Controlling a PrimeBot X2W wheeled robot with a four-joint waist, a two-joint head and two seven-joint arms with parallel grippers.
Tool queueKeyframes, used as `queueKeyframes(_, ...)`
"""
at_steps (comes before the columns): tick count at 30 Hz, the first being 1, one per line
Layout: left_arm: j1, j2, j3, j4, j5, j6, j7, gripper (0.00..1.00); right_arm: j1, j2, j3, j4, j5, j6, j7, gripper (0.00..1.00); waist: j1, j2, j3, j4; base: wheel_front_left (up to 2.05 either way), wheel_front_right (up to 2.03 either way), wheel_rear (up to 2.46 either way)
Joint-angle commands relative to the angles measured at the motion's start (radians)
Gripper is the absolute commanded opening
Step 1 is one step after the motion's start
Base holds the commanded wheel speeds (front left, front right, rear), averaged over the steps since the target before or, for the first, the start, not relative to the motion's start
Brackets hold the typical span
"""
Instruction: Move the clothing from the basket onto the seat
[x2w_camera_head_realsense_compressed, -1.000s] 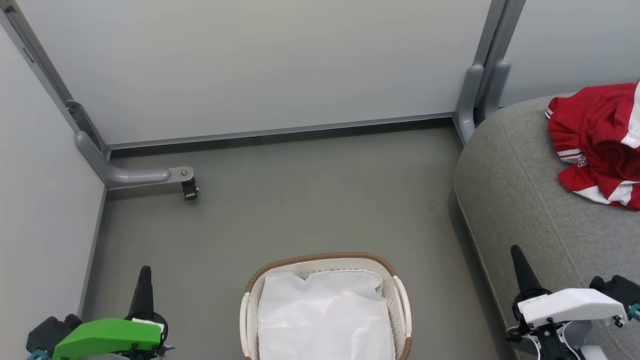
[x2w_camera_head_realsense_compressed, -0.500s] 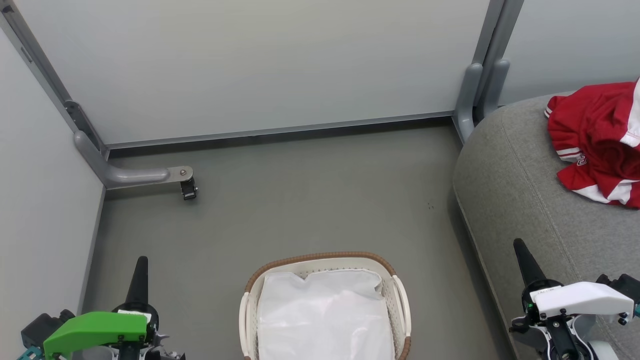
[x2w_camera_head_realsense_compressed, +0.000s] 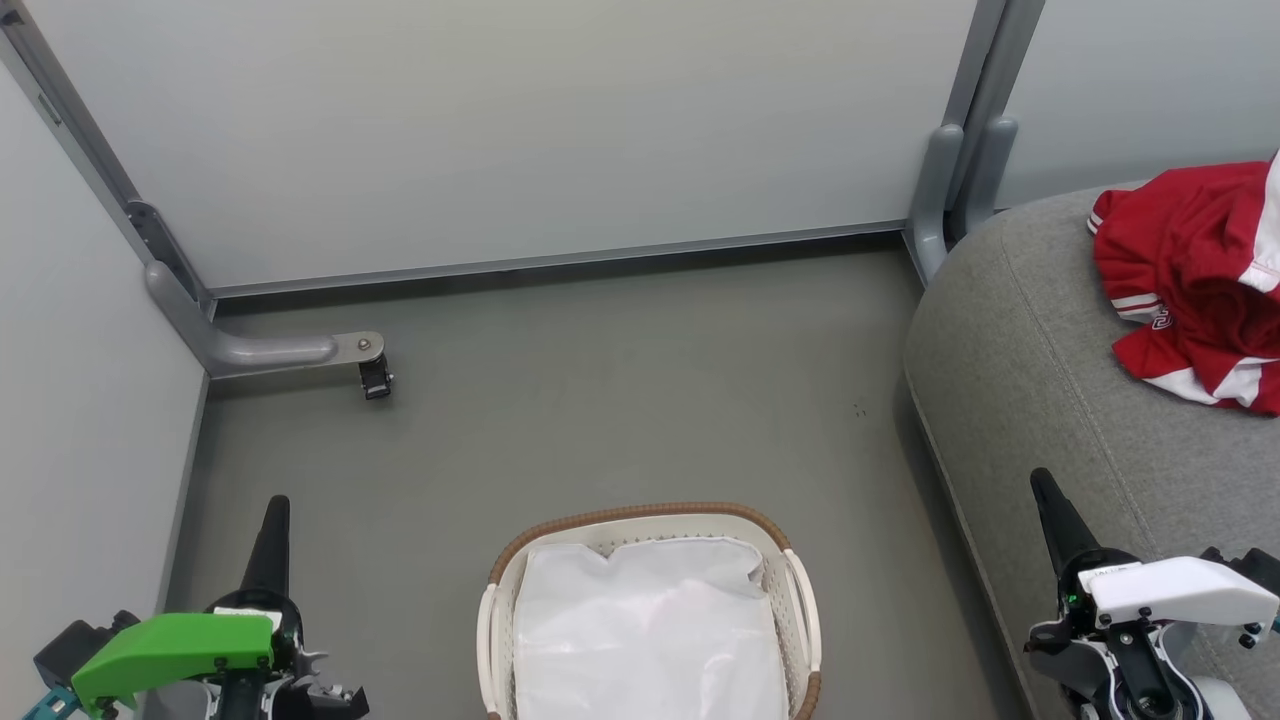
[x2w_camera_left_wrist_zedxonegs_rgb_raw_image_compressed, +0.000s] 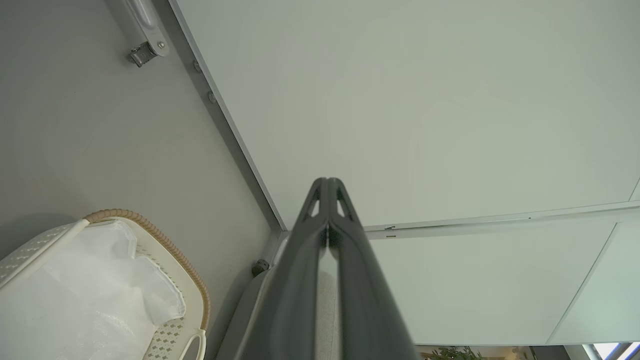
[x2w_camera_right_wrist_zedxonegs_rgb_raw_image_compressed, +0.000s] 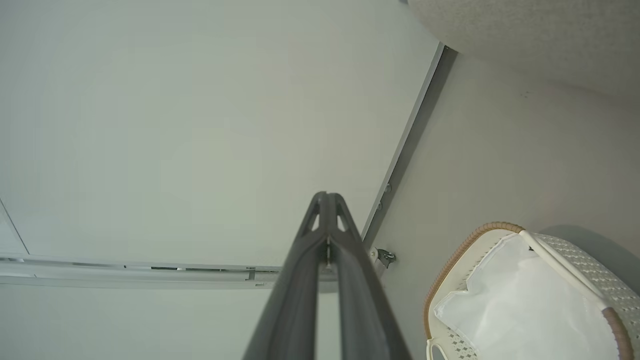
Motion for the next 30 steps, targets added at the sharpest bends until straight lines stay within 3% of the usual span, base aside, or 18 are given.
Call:
queueKeyframes(1,-0.026,0.001,0.006,-0.004,-0.021,-0.006,0.009,0.00,-0.017,-0.007,-0.006,-0.008,0.024,0.000,0.007,0.00,0.0000,0.0000,0.000,0.000,0.00,0.00,0.00)
queueKeyframes(30,-0.054,-0.004,0.034,0.000,-0.183,-0.023,0.057,0.00,-0.030,-0.004,-0.035,-0.012,0.204,0.000,0.060,0.00,0.0000,0.0000,0.004,-0.005,0.00,0.00,0.00)
